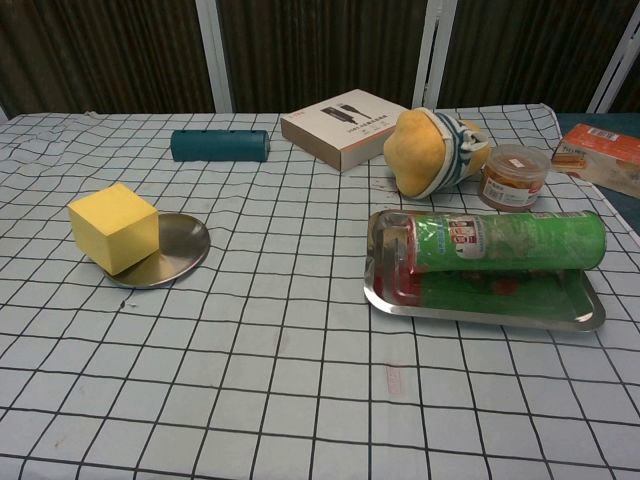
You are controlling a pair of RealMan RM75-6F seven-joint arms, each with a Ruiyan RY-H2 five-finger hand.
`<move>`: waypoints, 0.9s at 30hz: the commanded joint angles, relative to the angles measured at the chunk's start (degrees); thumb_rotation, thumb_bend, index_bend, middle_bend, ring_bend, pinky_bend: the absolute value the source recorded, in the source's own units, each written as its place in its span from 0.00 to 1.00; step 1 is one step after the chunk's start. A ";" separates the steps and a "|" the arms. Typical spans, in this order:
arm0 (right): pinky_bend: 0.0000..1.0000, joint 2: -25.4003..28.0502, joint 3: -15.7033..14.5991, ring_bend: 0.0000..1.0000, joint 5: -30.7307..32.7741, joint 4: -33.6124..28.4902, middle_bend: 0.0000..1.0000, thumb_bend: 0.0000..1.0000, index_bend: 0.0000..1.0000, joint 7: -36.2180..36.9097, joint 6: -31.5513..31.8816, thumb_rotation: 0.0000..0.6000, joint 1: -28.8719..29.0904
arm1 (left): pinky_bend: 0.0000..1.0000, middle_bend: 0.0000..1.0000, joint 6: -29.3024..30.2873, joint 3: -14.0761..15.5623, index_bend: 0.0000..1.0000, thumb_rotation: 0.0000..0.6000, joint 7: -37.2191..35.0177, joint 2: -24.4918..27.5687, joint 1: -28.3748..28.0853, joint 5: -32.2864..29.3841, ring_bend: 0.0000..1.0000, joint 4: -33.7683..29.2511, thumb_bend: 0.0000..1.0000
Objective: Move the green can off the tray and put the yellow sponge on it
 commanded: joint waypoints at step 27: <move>0.01 -1.20 2.61 0.10 0.91 -2.67 0.11 0.03 0.09 -2.81 -11.83 1.00 9.16 | 0.12 0.00 -1.62 0.11 0.00 1.00 0.73 -0.50 -0.72 -0.14 0.00 1.46 0.25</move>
